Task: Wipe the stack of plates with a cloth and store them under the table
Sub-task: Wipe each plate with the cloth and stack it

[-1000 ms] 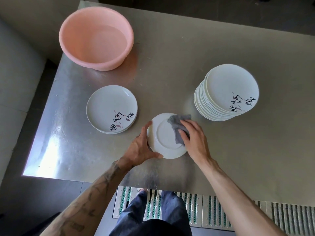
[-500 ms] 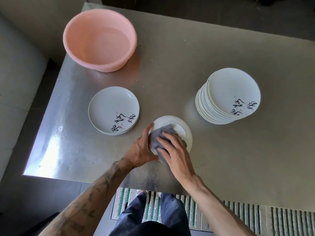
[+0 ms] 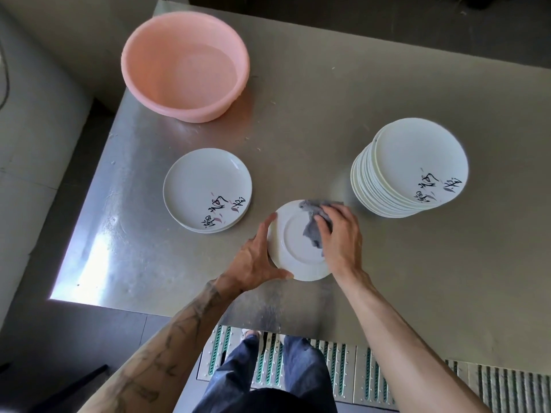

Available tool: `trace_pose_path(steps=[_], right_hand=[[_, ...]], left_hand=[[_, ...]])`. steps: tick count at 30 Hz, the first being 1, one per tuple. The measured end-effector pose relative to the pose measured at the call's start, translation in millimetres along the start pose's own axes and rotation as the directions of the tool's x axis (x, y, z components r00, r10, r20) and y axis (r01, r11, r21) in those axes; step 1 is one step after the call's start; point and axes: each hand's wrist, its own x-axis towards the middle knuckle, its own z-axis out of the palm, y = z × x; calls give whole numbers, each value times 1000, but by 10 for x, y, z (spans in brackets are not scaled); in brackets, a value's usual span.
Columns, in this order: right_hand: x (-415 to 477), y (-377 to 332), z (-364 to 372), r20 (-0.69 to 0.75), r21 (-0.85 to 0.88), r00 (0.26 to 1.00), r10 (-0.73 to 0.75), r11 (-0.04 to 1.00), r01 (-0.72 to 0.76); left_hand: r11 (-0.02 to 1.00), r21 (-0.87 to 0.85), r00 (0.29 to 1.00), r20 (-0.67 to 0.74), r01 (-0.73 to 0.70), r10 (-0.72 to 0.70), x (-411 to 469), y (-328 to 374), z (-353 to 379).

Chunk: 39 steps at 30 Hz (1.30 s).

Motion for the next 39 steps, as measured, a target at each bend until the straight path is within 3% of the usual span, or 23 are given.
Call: trace_pose_path(steps=[5,9,11,15,19,23,27,32,39], right_hand=[[-390,26,4,31,-50,990,-138,989,140],[-625,244,-126,-90,78,993,80,994,-73],[-811,200,-117,-94,60,994,57,997,-51],[-1020,118,-102,-68,89,998,2,996,5],[-968,127,-225,-89,137,995,42,990,-30],[-868,162,-345,-130,149,990,51,988,-31],[-827,215,-414,-128,124,990,59,991,-43],[-819,216,-441,-103,123,992,73,991,-60],[-775,171,-475,-60,119,995,79,990,-71]], left_hand=[[1000,10,1000,-20,-22,23,-15,4,15],[1000,19,1000,-7,-4,5,-36,41,33],[1000,-7,1000,-15,10,-10,-49,52,21],[976,-219,997,-77,-13,-4,-98,80,-20],[880,-473,983,-132,48,-125,-152,237,-56],[821,-567,965,-174,64,-195,-131,471,-154],[855,-517,938,-315,-40,-147,-121,777,-282],[921,-328,883,-469,-209,33,-100,1233,-521],[886,-54,773,-515,-460,370,196,1911,-588]])
